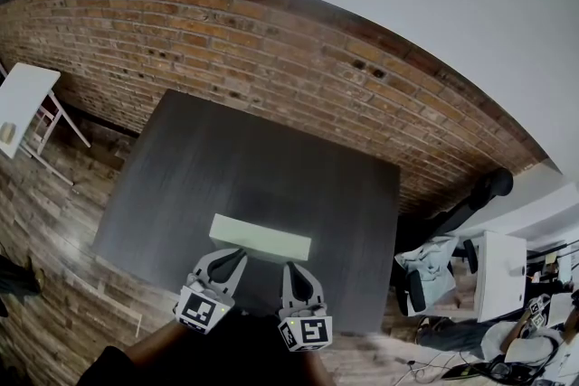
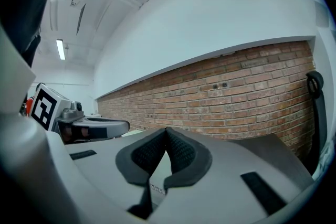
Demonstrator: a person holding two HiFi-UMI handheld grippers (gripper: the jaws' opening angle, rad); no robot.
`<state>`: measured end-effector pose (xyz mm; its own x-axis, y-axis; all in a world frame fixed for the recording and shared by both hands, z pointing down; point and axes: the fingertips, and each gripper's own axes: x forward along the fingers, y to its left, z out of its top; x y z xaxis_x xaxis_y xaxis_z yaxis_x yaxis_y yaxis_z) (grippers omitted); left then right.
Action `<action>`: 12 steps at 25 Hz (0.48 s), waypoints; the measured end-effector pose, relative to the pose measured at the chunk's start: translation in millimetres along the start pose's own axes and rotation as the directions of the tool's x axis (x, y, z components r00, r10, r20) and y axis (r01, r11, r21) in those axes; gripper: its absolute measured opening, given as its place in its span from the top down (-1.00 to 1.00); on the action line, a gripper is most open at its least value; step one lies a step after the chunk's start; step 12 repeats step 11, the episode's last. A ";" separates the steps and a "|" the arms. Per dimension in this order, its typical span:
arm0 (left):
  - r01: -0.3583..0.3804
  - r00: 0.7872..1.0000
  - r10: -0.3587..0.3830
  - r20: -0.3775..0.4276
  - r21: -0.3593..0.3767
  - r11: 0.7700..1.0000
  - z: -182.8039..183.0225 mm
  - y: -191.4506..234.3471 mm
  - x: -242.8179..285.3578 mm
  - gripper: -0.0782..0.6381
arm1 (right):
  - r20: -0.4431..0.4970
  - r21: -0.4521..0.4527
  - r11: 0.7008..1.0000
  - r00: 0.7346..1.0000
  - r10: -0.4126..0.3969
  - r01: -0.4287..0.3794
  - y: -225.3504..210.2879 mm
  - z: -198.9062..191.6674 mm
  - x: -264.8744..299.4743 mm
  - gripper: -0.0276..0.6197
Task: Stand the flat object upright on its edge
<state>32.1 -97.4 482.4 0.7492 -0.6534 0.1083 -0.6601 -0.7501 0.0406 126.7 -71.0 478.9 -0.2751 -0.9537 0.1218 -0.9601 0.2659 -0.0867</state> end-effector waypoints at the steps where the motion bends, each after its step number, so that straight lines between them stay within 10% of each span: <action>1: 0.000 1.000 0.000 -0.003 -0.004 1.000 -0.7 -0.2 -0.2 0.64 | -0.001 -0.001 1.000 1.000 -0.001 0.001 -0.5 0.2 -0.1 0.84; 12: -0.015 1.000 0.015 0.008 -0.006 1.000 -0.6 1.3 1.3 0.64 | 0.013 -0.007 1.000 1.000 0.020 -0.020 0.4 1.6 1.8 0.84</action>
